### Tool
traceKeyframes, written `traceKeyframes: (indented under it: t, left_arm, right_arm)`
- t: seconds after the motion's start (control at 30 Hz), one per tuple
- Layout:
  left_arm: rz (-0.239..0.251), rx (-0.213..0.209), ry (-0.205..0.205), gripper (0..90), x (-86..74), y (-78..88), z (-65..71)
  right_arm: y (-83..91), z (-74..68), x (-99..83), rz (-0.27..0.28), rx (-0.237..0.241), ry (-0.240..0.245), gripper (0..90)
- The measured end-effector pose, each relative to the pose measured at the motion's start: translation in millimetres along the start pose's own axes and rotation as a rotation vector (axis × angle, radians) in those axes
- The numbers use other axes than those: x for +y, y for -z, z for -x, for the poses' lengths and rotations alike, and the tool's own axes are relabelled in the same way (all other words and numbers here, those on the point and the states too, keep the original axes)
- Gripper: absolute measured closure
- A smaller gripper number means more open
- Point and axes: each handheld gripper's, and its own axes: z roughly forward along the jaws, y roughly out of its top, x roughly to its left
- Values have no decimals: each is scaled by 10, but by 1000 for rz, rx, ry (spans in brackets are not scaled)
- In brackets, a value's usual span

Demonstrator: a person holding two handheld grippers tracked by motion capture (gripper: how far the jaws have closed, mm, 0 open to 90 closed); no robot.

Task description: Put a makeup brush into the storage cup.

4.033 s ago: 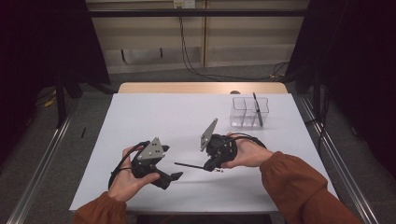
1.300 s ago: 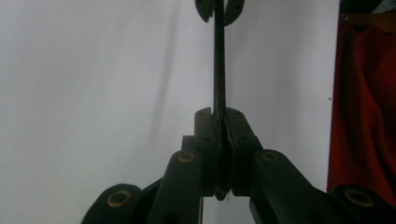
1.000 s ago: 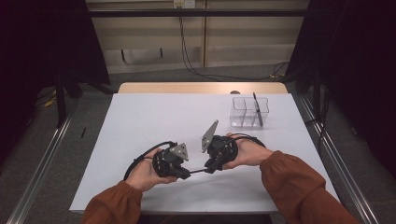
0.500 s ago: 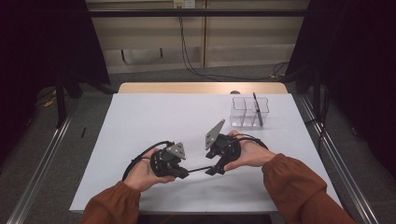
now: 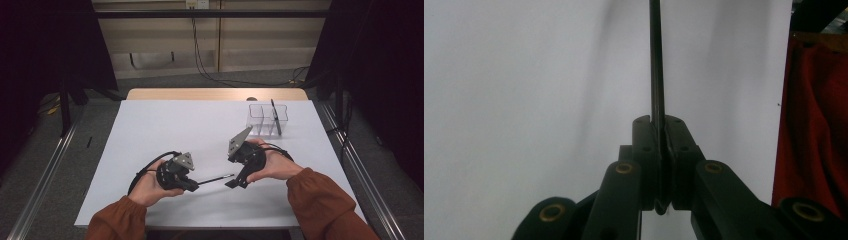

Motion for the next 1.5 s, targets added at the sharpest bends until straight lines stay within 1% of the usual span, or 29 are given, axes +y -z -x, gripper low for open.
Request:
traceKeyframes:
  t: [0.1, 0.23, 0.3, 0.33, 0.37, 0.43, 0.5, 0.53, 0.57, 0.6, 0.63, 0.67, 0.73, 0.77, 0.8, 0.83, 0.87, 0.9, 0.97, 1.07, 1.13, 1.17, 1.2, 1.23, 1.27, 1.37, 1.47, 1.5]
  left_arm:
    - [3, 1, 8, 854, -35, 16, -3]
    - [15, -1, 16, 854, -89, 45, -24]
    - [30, 2, 29, 854, -122, 67, -27]
    - [35, 4, 29, 853, -132, 76, -30]
    - [54, 3, 43, 853, -151, 87, -25]
    - [74, 11, 55, 853, -176, 111, -26]
    - [91, 15, 63, 853, -212, 135, -29]
    - [89, 15, 59, 853, -226, 148, -35]
    - [102, 11, 71, 854, -252, 157, -40]
    - [117, 18, 92, 853, -280, 161, -38]
    - [113, 20, 85, 853, -297, 170, -49]
    - [128, 22, 102, 854, -315, 170, -46]
    - [124, 23, 103, 854, -339, 175, -50]
    - [127, 26, 103, 853, -346, 174, -48]
    - [132, 21, 110, 854, -352, 174, -42]
    - [125, 25, 101, 853, -357, 181, -42]
    - [136, 28, 108, 853, -366, 181, -29]
    - [138, 29, 107, 853, -375, 190, -27]
    - [141, 31, 105, 853, -396, 209, -26]
    - [161, 34, 121, 853, -442, 232, -28]
    - [169, 36, 125, 853, -478, 243, -36]
    - [179, 28, 137, 853, -498, 238, -34]
    - [181, 34, 141, 853, -519, 245, -32]
    - [179, 36, 134, 853, -525, 252, -38]
    - [194, 38, 148, 853, -536, 260, -34]
    - [229, 44, 157, 853, -567, 312, -35]
    - [259, 55, 162, 854, -595, 342, -46]
    - [263, 52, 162, 854, -599, 344, -48]
  right_arm:
    - [28, 14, -45, 10, -9, -17, 64]
    - [76, 12, -87, 29, -16, -33, 51]
    - [96, 9, -106, 38, -18, -37, 49]
    - [108, 9, -121, 46, -22, -39, 45]
    - [114, 3, -130, 50, -23, -46, 45]
    - [126, -6, -161, 56, -30, -51, 38]
    - [134, -9, -199, 68, -44, -59, 35]
    - [139, -11, -220, 71, -51, -66, 31]
    - [141, -10, -235, 72, -56, -73, 33]
    - [149, -8, -252, 68, -62, -80, 37]
    - [162, -9, -275, 76, -65, -86, 35]
    - [172, -8, -290, 90, -64, -89, 32]
    - [202, -13, -331, 114, -62, -99, 29]
    - [208, -16, -345, 119, -60, -102, 40]
    - [217, -15, -365, 123, -48, -101, 48]
    - [223, -13, -385, 123, -36, -101, 36]
    - [223, -7, -406, 127, -36, -104, 38]
    - [230, -1, -432, 127, -44, -103, 55]
    - [245, 9, -474, 132, -45, -110, 40]
    - [272, 21, -539, 155, -63, -131, 52]
    - [267, 14, -582, 153, -83, -148, 68]
    - [263, 13, -598, 149, -79, -149, 68]
    - [256, 6, -616, 141, -75, -157, 68]
    - [250, -11, -638, 138, -89, -154, 69]
    - [251, -18, -645, 142, -88, -157, 69]
    - [253, -47, -679, 156, -85, -154, 65]
    - [252, -78, -716, 182, -101, -164, 61]
    - [251, -82, -726, 187, -103, -168, 60]
